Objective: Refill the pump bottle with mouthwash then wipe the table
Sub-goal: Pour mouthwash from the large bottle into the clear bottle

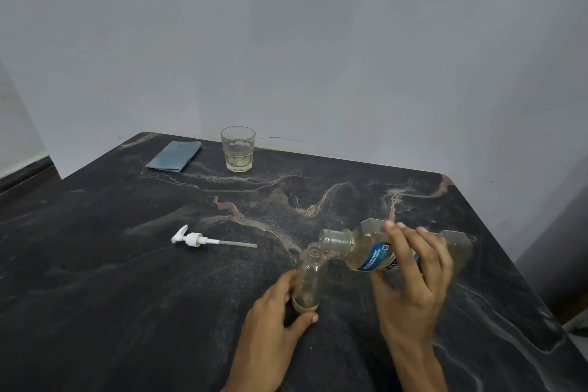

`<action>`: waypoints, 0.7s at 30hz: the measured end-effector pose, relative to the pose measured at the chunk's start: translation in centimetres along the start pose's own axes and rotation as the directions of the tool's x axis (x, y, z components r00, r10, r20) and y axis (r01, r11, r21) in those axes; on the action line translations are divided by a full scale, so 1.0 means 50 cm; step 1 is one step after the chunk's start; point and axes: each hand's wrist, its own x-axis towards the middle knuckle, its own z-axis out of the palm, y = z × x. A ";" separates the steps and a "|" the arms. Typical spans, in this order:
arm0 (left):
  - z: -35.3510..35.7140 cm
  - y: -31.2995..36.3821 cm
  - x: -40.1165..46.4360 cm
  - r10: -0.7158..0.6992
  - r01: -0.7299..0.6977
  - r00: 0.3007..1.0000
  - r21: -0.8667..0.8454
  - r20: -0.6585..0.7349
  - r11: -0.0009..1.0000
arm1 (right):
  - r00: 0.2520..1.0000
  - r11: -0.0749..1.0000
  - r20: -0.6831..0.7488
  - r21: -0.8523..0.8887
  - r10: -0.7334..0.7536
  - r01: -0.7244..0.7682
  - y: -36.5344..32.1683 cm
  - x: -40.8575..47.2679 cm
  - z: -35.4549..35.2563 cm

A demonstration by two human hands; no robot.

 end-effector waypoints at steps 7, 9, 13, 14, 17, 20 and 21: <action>-0.001 0.000 0.002 0.001 -0.001 1.000 -0.005 0.000 1.000 | 1.000 1.000 -0.012 0.000 -0.008 0.008 0.001 0.000 0.001; -0.002 0.001 0.002 0.011 -0.011 1.000 0.005 -0.007 1.000 | 1.000 1.000 -0.019 0.004 -0.014 0.014 0.001 0.001 0.001; -0.001 0.000 -0.001 0.004 -0.004 1.000 0.008 -0.001 1.000 | 1.000 1.000 -0.018 0.011 -0.007 0.007 0.002 0.000 0.001; -0.001 -0.001 -0.002 0.004 -0.004 1.000 0.004 -0.003 1.000 | 1.000 1.000 -0.017 0.014 -0.003 0.003 0.002 0.000 0.001; 0.000 -0.001 -0.001 0.009 -0.009 1.000 -0.009 -0.005 1.000 | 1.000 1.000 -0.010 0.017 0.001 -0.001 0.002 0.000 0.000; -0.001 0.000 -0.001 0.007 -0.007 1.000 -0.011 -0.011 1.000 | 1.000 1.000 -0.013 0.011 -0.003 0.003 0.001 0.001 0.000; -0.001 0.000 -0.001 0.006 -0.006 1.000 -0.012 -0.011 1.000 | 1.000 1.000 -0.013 0.009 -0.003 0.003 0.001 0.001 0.000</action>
